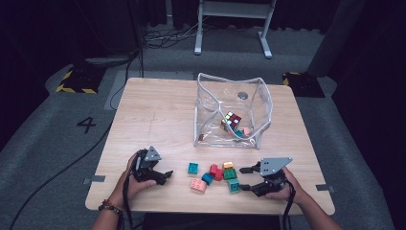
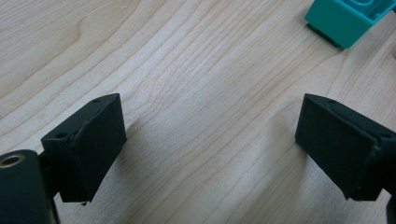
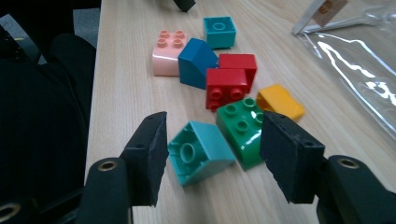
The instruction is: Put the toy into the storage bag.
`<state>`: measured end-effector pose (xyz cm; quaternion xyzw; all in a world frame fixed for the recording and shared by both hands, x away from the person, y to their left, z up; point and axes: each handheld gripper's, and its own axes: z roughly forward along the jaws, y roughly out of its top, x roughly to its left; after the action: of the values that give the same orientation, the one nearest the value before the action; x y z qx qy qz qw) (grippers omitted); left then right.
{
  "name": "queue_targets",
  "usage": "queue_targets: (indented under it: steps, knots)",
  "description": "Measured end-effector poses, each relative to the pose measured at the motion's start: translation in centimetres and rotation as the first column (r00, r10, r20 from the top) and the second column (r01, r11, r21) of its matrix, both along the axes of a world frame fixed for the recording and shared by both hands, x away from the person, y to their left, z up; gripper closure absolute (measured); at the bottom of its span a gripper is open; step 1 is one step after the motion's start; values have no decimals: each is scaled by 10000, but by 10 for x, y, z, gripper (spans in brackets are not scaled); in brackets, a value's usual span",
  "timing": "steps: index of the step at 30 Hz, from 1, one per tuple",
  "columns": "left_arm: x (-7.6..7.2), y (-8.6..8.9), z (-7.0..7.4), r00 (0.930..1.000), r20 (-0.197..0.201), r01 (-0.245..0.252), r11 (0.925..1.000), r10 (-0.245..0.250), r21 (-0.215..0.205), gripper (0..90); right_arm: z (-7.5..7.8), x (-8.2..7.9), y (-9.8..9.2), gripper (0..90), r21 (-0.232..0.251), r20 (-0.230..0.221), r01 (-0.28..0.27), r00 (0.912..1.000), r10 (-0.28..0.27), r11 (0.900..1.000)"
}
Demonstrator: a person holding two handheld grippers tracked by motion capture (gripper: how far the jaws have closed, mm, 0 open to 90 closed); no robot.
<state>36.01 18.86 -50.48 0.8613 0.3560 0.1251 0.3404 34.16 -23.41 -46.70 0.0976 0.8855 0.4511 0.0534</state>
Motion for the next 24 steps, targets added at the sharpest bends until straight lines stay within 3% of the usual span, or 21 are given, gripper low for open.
queue_targets:
  steps: [6,10,11,15,16,20,22,24]
  knots:
    - [0,0,0,10000,-22,-16,10000,16,0,87,-10,-3,16,433,-156,-68,-379,9993,378,9992]
    - [0,0,0,10000,-17,-7,10000,7,4,87,-15,-5,21,433,-365,-293,-181,9994,171,9992]
    - [0,0,0,10000,-16,-14,10000,14,-4,87,-18,-4,23,435,-433,86,-311,9995,315,9986]
    - [0,0,0,10000,-17,-9,10000,9,5,87,-23,-8,26,435,-759,-220,-377,9991,361,9964]
    - [0,0,0,10000,-19,-12,10000,12,-3,87,-25,-7,27,434,-975,-76,-405,9992,400,9944]
    - [0,0,0,10000,-17,-10,10000,10,3,87,-30,-5,31,445,-1070,-140,-217,9997,204,9940]
    - [0,0,0,10000,-17,-6,10000,6,4,87,-33,-4,32,439,-1110,82,-387,9992,399,9931]
    - [0,0,0,10000,-13,-5,10000,5,5,87,-34,-4,30,441,-1188,-84,-357,9994,350,9923]
